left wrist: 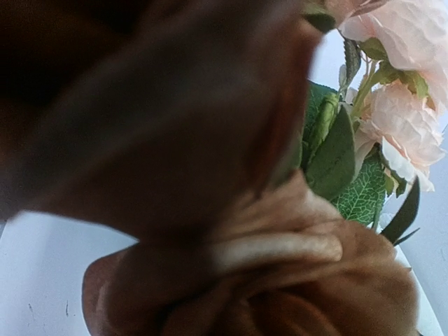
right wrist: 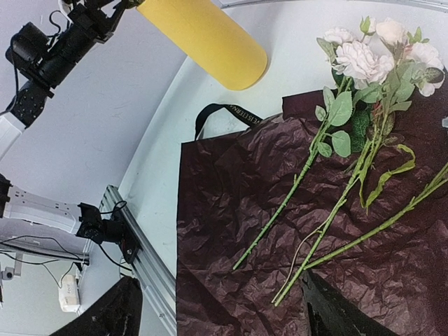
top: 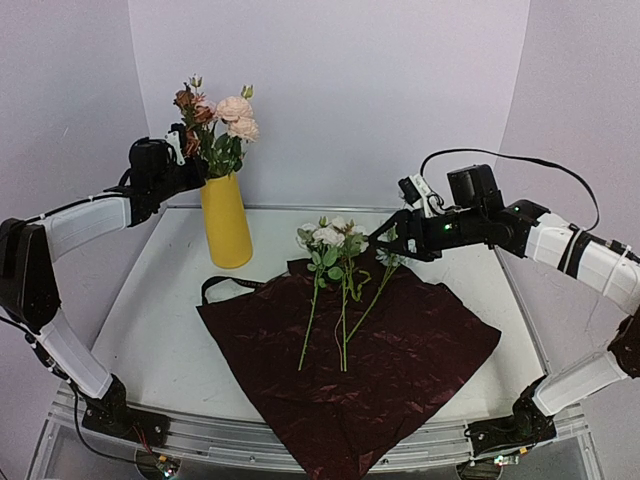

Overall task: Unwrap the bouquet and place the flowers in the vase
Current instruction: Insert the fake flower into the vase.

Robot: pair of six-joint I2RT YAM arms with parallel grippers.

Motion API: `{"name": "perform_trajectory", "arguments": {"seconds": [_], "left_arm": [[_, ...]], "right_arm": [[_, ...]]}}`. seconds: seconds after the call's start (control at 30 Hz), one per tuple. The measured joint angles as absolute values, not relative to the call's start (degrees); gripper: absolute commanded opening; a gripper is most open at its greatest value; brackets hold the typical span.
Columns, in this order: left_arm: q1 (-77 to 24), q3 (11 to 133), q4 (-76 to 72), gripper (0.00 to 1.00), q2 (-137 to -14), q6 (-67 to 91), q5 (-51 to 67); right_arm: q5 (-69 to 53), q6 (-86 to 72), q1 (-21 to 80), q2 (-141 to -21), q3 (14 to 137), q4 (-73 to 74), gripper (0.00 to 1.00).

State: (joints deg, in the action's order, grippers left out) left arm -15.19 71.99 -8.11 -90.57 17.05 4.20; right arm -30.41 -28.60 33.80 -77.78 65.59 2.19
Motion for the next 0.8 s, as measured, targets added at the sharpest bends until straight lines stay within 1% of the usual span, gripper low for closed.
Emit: {"name": "perform_trajectory", "arguments": {"seconds": [0.07,0.13,0.27,0.43,0.6,0.7,0.77,0.8], "left_arm": [[-15.3,71.5,-8.5,0.35,-90.3,16.7,4.1],[-15.3,71.2,-8.4,0.45,-90.2,16.4,4.0],[-15.4,70.7,-7.4,0.56,-90.2,16.4,3.9],[-15.4,70.7,-6.1,0.64,-88.7,17.6,3.9],[-15.4,70.7,-4.0,0.75,-86.0,20.1,4.3],[-15.4,70.7,-1.2,0.86,-84.6,21.4,4.6],[-15.4,70.7,1.3,0.89,-83.6,22.1,4.7],[-15.4,70.7,2.8,0.9,-83.1,22.7,4.6]], "right_arm": [[-30.3,-29.2,33.8,-77.8,65.4,2.2,0.78],[-30.2,-29.8,33.8,-77.8,65.1,2.2,0.79],[-29.7,-30.8,33.8,-77.8,64.9,2.6,0.78],[-28.7,-31.6,33.8,-78.1,64.9,2.6,0.78],[-25.9,-33.6,33.8,-79.0,64.8,3.1,0.79],[-22.7,-36.1,33.8,-79.0,63.9,3.4,0.81],[-20.4,-38.2,33.8,-79.0,63.0,4.1,0.82],[-19.1,-39.4,33.8,-79.0,62.6,4.9,0.84]]}}
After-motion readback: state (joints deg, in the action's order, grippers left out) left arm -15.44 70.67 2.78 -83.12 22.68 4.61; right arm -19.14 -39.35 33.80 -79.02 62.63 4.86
